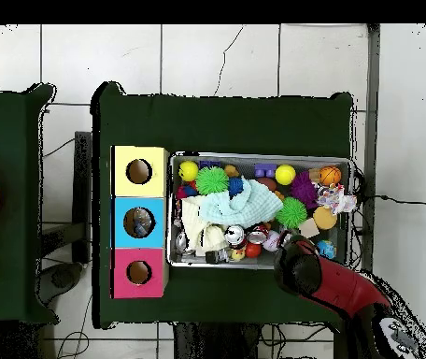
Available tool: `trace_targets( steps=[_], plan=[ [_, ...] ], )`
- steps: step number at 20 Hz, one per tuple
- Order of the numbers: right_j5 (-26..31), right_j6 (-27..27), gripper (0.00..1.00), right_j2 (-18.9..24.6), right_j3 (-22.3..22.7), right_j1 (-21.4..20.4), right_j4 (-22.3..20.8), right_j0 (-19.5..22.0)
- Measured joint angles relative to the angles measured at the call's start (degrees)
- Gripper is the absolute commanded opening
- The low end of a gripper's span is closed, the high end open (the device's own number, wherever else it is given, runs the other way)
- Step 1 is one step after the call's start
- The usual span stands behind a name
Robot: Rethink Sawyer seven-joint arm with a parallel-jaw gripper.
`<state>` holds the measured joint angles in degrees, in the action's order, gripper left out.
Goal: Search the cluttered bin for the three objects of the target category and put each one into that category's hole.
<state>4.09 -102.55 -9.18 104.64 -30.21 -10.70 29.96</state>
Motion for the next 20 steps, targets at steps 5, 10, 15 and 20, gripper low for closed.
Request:
trace_targets(
  steps=[5, 10, 15, 20],
  plan=[
    [-0.60, 0.00, 1.00, 3.26, 2.77, -2.77, 0.00, 4.54],
    [-0.59, 0.00, 1.00, 4.27, 4.33, -4.98, -0.01, 6.57],
    [-0.59, 0.00, 1.00, 4.61, 4.47, -6.24, -0.04, 6.84],
    [-0.59, 0.00, 1.00, 5.23, 4.48, -6.25, -0.06, 6.84]
  ],
)
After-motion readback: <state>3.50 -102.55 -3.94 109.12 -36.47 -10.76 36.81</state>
